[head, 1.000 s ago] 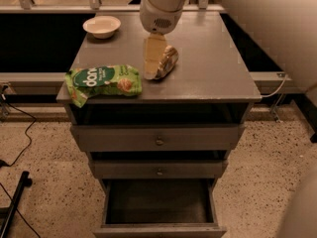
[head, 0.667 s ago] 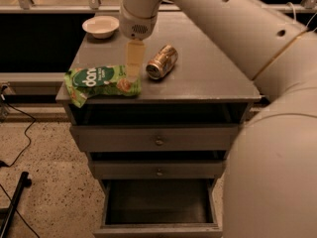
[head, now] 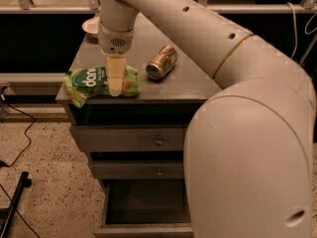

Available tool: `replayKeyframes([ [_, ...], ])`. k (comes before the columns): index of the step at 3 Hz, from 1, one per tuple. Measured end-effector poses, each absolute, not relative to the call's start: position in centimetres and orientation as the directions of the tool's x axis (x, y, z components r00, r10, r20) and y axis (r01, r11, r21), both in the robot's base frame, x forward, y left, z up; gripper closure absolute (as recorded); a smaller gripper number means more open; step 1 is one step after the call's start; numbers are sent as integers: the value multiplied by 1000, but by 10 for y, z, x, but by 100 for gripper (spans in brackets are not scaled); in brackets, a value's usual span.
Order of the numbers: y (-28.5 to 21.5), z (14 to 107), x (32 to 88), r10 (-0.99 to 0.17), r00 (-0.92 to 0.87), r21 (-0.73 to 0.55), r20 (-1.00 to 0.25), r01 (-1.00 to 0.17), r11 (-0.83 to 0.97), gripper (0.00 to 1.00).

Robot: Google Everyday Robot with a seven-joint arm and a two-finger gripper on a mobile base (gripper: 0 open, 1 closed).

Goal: Place green rice chip bag into bottom drawer

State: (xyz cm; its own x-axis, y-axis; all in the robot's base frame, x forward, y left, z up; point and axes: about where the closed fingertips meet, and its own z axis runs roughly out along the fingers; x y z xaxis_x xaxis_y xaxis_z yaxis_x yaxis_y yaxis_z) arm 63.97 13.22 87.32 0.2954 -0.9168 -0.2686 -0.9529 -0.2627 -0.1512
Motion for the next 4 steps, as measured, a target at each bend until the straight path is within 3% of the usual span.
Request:
replayKeyframes([
  [1,139,852,625,-921,292,-73,-259,-956,-283,0],
  [2,144,830,622,-927,266,-30,-266,-963,-268,18],
  [3,150,831,613,-885,279,-42,-374,-958,-284,41],
  [4,154,868,583,-725,353,-149,-592,-932,-332,64],
])
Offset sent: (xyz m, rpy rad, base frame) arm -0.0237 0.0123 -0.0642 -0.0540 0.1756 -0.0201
